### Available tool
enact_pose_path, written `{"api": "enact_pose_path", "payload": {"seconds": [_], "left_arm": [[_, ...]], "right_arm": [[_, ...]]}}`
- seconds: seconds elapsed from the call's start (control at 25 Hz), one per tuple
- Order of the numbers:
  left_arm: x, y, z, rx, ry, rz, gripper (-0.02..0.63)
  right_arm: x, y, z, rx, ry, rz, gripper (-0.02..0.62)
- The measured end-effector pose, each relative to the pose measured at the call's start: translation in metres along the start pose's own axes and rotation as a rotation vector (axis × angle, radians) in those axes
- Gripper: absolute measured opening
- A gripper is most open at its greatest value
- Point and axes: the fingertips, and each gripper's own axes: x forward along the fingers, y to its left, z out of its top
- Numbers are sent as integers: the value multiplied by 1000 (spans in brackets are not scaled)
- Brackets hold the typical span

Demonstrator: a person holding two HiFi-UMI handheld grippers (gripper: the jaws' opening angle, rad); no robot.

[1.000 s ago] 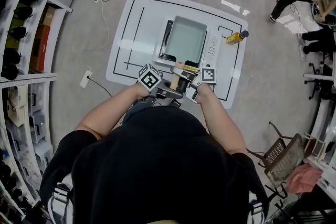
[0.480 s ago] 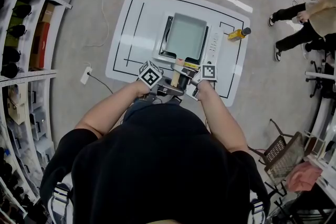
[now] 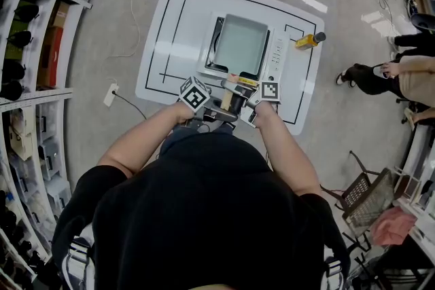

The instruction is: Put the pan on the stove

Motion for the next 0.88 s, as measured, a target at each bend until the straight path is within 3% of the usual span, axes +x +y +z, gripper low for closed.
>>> {"api": "enact_pose_path", "payload": {"seconds": [0.88], "left_arm": [[1,16,-7,9,-20,7,98]], "right_arm": [[0,-12,-3,35,2,-20,124]]}}
